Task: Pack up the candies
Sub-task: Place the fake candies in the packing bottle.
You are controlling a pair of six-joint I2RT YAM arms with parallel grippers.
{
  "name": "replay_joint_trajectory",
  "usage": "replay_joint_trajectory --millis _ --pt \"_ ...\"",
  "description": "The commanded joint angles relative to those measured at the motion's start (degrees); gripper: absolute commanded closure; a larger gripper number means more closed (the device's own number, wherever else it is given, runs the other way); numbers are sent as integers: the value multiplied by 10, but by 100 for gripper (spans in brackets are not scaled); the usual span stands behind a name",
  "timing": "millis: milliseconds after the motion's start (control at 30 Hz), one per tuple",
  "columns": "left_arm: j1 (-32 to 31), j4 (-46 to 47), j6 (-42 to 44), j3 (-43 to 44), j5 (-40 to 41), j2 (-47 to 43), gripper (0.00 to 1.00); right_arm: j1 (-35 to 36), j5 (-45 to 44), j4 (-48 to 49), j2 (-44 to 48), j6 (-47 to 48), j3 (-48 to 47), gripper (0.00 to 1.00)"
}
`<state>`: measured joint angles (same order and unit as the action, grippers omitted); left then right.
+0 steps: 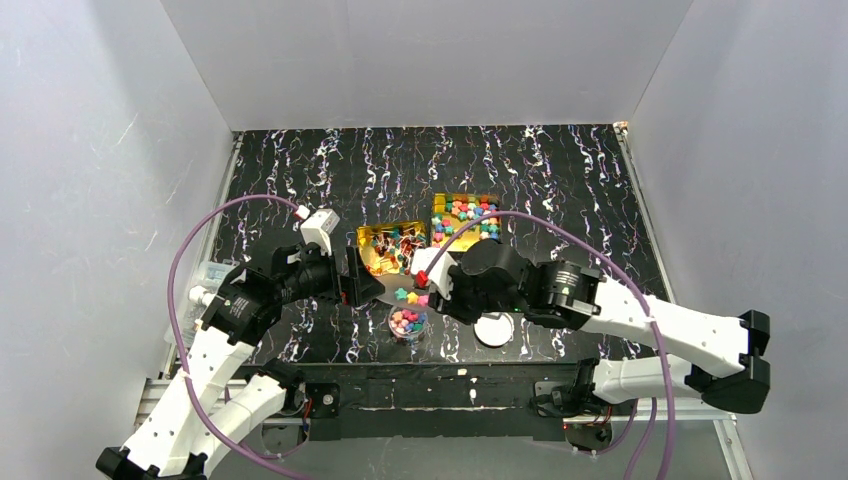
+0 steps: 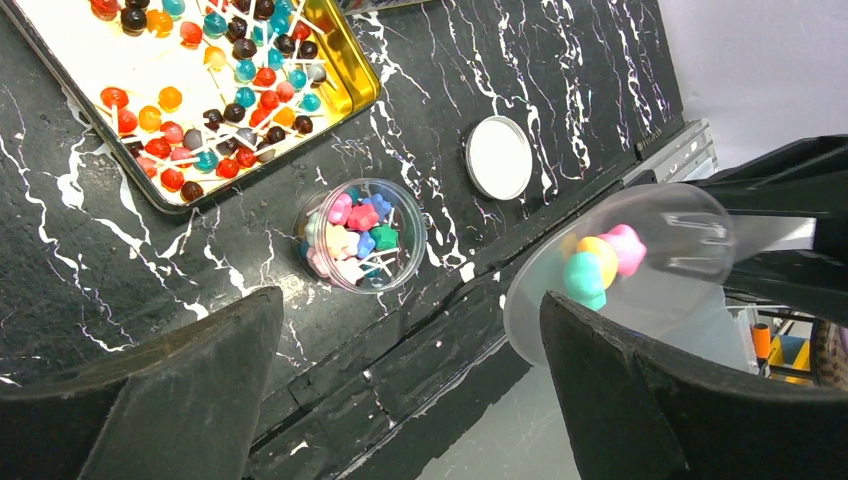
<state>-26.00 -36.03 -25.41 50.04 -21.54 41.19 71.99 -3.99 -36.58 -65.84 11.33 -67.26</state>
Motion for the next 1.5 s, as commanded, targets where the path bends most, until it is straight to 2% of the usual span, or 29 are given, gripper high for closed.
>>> replay_joint_trajectory --millis 0,267,533,733,967,1467 --pt "2 -4 3 4 -9 1 1 4 20 64 41 -15 -1 99" --pt "2 -2 1 2 -12 -1 1 5 32 94 77 -28 15 99" --pt "2 -2 0 29 -18 6 1 5 8 54 73 -48 19 99" --pt "2 -12 4 60 -11 6 1 5 -17 -5 59 -80 14 99" --pt "2 -45 28 77 36 -15 1 5 -28 -71 42 -125 0 99" --pt "2 -64 55 2 83 -70 1 6 -20 -260 -79 -205 -100 99"
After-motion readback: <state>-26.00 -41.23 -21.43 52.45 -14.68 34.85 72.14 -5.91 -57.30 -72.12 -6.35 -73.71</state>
